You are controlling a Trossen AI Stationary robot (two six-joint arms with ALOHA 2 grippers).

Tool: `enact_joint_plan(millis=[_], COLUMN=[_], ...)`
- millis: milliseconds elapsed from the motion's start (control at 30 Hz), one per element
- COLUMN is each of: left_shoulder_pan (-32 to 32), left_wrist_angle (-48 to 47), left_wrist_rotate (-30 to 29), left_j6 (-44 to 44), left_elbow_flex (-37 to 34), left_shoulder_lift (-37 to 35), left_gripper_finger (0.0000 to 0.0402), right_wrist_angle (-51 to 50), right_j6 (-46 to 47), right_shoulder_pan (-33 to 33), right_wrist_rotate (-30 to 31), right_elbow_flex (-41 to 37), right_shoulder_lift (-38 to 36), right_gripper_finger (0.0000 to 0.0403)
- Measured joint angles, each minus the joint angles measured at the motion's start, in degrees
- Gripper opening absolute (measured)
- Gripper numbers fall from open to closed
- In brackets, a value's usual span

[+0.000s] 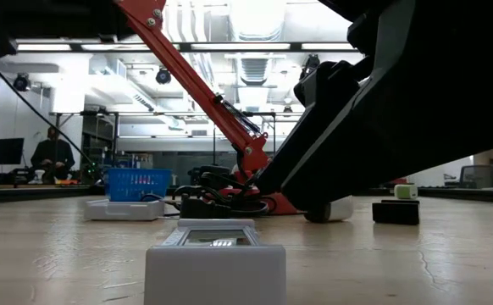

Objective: Pick & Place Office items
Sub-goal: Put the light pink charger adapter into the blue bin

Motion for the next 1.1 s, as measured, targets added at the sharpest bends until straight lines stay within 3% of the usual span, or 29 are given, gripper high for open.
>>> enact_joint_plan(millis=[433,900,1100], left_shoulder_pan=[15.8,26.5,27.7], left_wrist_angle=[-3.4,-6.0,-15.7], left_wrist_rotate=[11.8,13.1,8.1], left_j6=[-8.4,-16.6,-20.7], left_elbow_flex=[-0.6,-0.4,2.3], left_shoulder_lift=[4.9,14.6,16.7], left_gripper_finger=[0.013,0.013,0.013], right_wrist_angle=[-0.1,-0.2,-0.3], right_j6=[-0.2,0.0,0.0], right_shoulder_pan=[0.0,0.0,0.0], right_wrist_rotate=[0.0,0.0,0.0], right_elbow_flex=[0.0,0.0,0.0], right_shoulder_lift=[0.0,0.0,0.0], right_gripper_finger=[0.0224,0.0224,0.0224])
